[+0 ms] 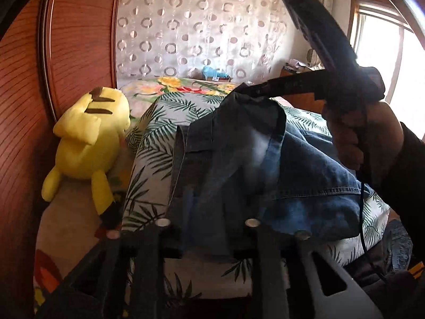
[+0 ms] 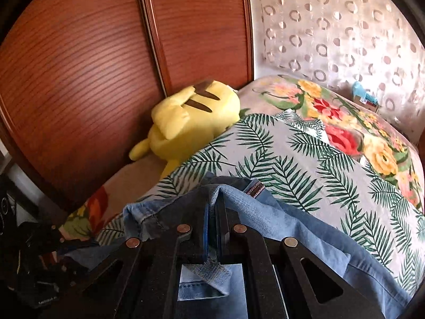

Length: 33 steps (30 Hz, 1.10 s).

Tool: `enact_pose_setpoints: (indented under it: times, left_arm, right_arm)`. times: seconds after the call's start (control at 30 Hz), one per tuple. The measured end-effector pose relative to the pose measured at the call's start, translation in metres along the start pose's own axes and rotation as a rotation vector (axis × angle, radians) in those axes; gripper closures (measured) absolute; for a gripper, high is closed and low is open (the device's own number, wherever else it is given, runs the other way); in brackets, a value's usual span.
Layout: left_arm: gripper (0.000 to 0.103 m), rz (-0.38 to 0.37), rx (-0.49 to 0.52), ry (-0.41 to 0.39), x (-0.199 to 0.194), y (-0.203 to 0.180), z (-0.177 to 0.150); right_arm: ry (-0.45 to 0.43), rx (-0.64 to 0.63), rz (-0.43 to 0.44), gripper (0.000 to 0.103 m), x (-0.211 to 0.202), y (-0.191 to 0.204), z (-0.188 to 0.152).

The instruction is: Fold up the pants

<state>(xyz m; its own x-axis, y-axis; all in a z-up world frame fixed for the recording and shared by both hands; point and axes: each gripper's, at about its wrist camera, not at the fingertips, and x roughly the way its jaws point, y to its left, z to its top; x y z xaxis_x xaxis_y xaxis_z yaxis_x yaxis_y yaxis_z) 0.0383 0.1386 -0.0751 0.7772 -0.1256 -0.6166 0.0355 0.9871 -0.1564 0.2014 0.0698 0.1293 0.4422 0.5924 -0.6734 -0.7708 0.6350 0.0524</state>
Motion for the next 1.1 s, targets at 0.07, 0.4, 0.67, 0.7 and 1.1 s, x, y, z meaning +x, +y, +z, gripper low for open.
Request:
enact_pose_setpoints:
  times: [0.07, 0.4, 0.67, 0.7, 1.1]
  left_arm:
    - [0.062, -0.006, -0.013, -0.003, -0.001, 0.005, -0.001]
    - [0.055, -0.053, 0.005, -0.042, 0.000, -0.007, 0.004]
    - [0.055, -0.005, 0.012, 0.047, 0.042, -0.007, 0.005]
    - [0.055, 0.003, 0.007, 0.057, 0.045, -0.005, 0.004]
    - [0.096, -0.049, 0.032, 0.013, 0.031, -0.007, -0.001]
  right_arm:
    - [0.010, 0.006, -0.016, 0.100, 0.003, 0.003, 0.004]
    - [-0.016, 0.007, -0.016, 0.092, -0.008, 0.010, -0.005]
    - [-0.068, 0.062, 0.093, 0.053, -0.035, -0.001, -0.010]
    - [-0.078, 0.057, 0.072, 0.053, -0.039, -0.003, -0.013]
    - [-0.057, 0.147, -0.154, 0.053, -0.067, -0.078, -0.119]
